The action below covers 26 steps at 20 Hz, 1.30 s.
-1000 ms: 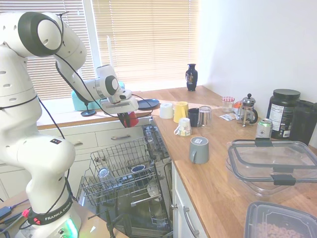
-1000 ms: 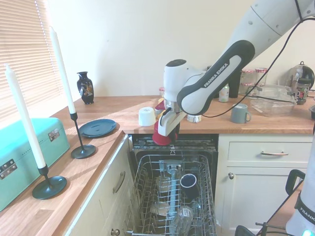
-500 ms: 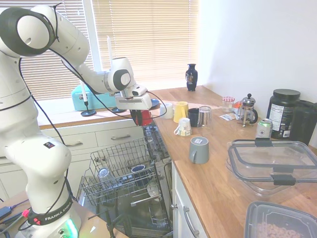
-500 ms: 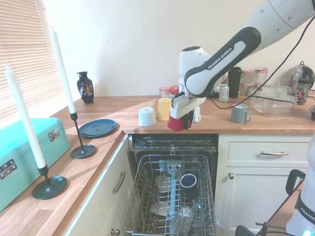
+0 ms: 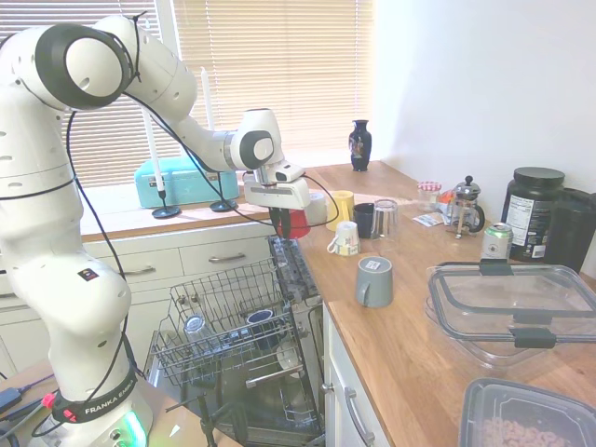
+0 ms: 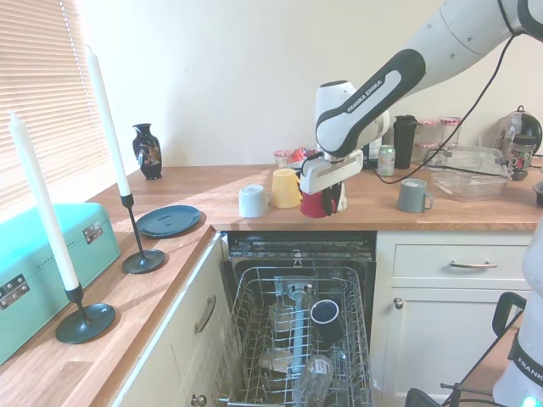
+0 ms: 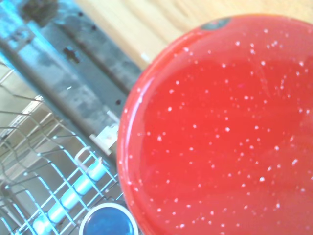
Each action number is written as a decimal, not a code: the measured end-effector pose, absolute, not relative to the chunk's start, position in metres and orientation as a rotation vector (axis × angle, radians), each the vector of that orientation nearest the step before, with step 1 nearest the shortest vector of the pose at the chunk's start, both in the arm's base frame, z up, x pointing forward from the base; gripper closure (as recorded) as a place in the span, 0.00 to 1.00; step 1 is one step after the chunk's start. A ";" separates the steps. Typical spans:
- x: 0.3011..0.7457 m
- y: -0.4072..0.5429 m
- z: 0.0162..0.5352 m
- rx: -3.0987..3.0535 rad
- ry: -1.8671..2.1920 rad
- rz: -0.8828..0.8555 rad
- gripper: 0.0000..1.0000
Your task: Move the red mug from the dishwasher to the counter
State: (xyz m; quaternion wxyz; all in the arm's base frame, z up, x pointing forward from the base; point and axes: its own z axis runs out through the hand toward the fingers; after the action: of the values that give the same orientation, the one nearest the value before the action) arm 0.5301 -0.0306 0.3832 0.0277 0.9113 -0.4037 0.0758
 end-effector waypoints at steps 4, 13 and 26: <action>0.554 -0.043 0.375 2.789 -1.271 0.197 1.00; 0.585 -0.061 0.354 2.761 -1.333 0.149 1.00; 0.602 -0.065 0.357 2.749 -1.368 0.108 0.00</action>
State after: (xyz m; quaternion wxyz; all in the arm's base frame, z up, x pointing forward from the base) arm 0.6019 -0.0650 0.3574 0.0348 0.8942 -0.4450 0.0353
